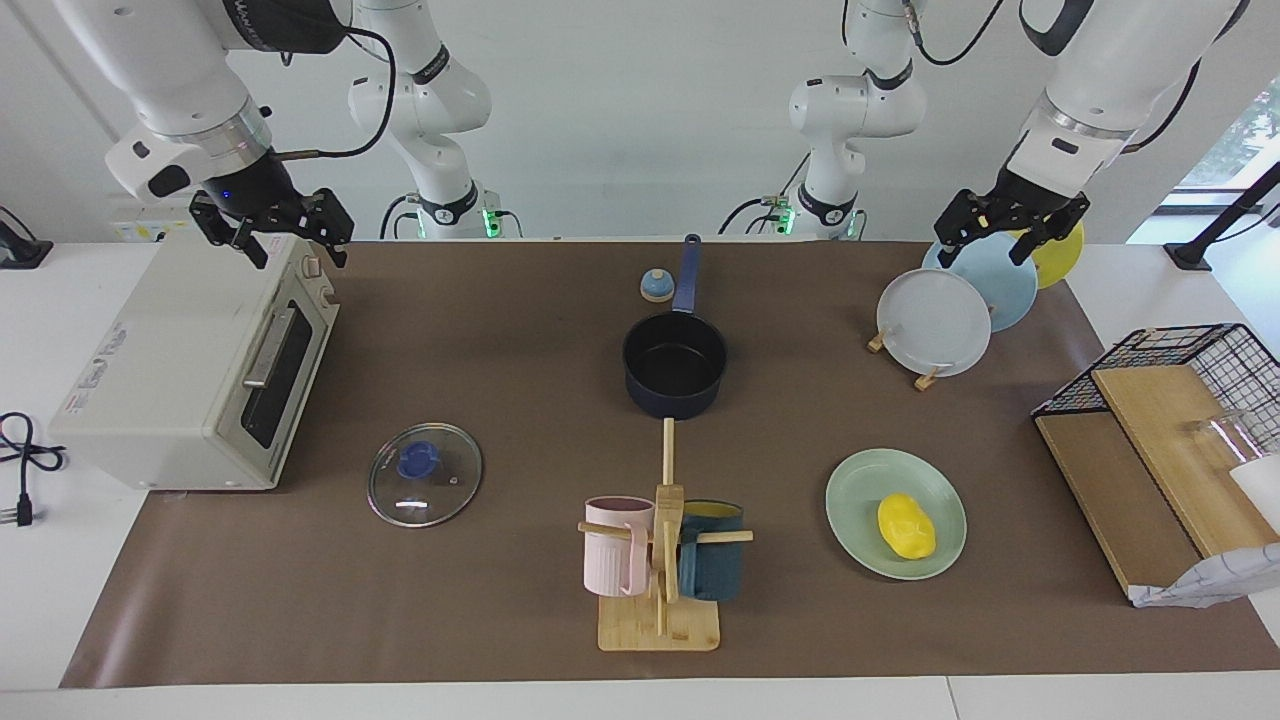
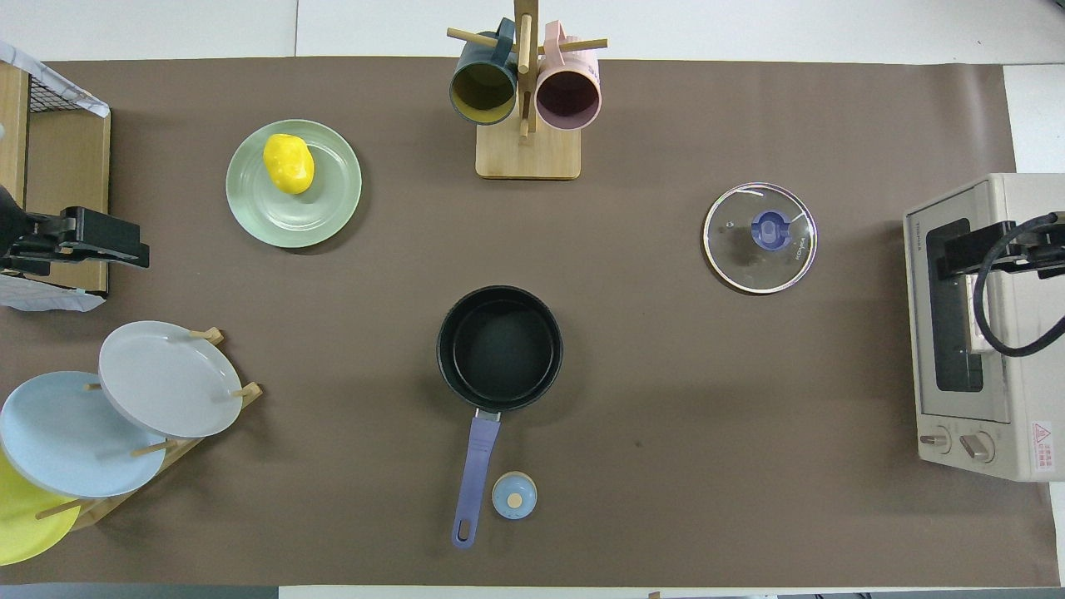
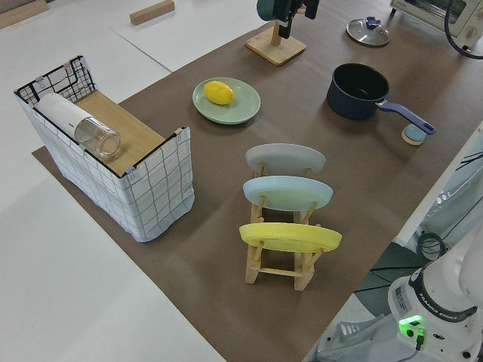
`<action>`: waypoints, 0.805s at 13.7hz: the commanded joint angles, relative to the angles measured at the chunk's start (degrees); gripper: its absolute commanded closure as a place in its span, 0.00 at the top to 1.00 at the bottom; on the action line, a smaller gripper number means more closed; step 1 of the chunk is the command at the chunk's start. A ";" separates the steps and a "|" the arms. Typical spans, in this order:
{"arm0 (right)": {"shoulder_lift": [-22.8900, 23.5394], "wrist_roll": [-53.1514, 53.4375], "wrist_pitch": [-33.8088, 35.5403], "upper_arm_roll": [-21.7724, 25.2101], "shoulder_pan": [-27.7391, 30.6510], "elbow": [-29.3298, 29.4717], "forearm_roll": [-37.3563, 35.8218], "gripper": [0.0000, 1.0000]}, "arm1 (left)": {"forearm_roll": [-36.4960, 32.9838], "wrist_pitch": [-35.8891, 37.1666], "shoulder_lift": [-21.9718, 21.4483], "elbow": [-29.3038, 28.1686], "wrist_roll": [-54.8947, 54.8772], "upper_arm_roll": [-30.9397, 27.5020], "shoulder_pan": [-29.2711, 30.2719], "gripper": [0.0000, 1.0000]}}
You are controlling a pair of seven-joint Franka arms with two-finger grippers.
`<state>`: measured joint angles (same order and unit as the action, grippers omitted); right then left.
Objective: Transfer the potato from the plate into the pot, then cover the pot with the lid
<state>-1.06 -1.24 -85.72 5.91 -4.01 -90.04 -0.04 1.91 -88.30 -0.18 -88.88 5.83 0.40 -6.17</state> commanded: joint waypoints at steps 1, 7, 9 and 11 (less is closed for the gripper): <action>-0.52 0.80 -1.37 -0.73 1.02 -0.92 -0.58 1.00 | 2.39 -5.45 8.32 1.86 0.32 -0.22 0.10 1.00; -0.78 0.54 -2.08 -0.64 1.02 -2.33 -0.75 1.00 | 2.40 -18.72 27.06 9.78 1.81 -0.31 -0.33 1.00; -0.78 0.62 -1.99 -0.72 1.02 -2.42 -0.75 1.00 | 2.23 -23.38 31.54 10.39 7.07 -0.31 -1.91 1.00; -0.78 0.62 -1.90 -0.81 1.02 -2.42 -0.75 1.00 | 1.87 -26.91 33.84 10.31 7.53 -0.31 -2.44 1.00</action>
<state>-1.04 -1.24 -86.69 5.96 -3.88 -91.28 -0.07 3.86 -113.68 31.16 -80.88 11.76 0.68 -7.70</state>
